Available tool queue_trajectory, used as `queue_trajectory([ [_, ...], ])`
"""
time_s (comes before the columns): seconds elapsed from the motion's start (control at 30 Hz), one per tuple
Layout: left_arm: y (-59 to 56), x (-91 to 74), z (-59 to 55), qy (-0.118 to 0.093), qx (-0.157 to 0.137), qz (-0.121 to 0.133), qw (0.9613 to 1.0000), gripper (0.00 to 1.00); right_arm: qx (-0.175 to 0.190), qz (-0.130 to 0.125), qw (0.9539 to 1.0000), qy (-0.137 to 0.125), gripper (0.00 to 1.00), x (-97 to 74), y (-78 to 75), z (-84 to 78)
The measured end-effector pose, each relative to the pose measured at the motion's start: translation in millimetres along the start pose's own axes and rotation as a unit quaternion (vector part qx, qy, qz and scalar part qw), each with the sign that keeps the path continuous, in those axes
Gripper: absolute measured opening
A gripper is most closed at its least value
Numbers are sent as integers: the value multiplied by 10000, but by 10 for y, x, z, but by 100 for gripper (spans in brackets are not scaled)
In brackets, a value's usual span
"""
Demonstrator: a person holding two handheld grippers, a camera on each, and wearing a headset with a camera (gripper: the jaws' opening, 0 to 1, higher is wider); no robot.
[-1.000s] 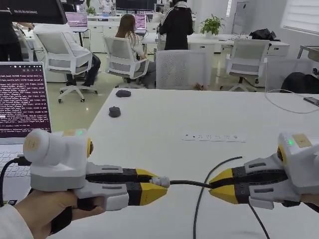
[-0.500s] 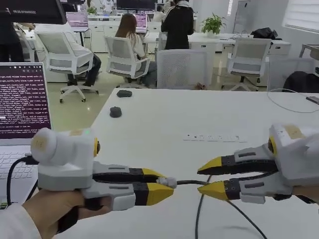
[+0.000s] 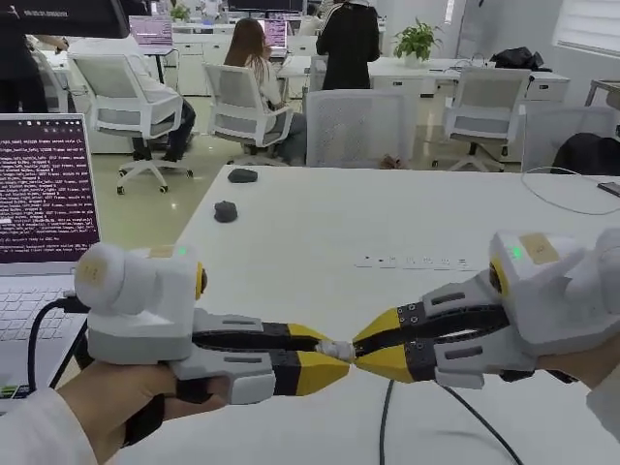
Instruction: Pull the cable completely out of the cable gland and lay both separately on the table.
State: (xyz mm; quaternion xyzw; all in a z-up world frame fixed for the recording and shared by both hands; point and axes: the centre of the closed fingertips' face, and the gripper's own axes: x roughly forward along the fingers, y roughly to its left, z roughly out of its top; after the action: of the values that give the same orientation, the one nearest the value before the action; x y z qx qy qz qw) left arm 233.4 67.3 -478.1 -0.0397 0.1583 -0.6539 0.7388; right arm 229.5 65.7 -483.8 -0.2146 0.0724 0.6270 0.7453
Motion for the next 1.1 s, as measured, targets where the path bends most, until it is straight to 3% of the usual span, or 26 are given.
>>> queue_trajectory([
  [0.37,8,-22,-35,34,-41,34,10000,16,23,58,10000,17,5,13,23,-59],
  [0.83,47,-146,-58,-7,-155,163,9997,16,455,-303,9984,166,5,-165,-85,-368],
  [1.1,53,-134,-60,20,-145,143,9998,16,567,-386,9976,136,5,-178,-79,-364],
])
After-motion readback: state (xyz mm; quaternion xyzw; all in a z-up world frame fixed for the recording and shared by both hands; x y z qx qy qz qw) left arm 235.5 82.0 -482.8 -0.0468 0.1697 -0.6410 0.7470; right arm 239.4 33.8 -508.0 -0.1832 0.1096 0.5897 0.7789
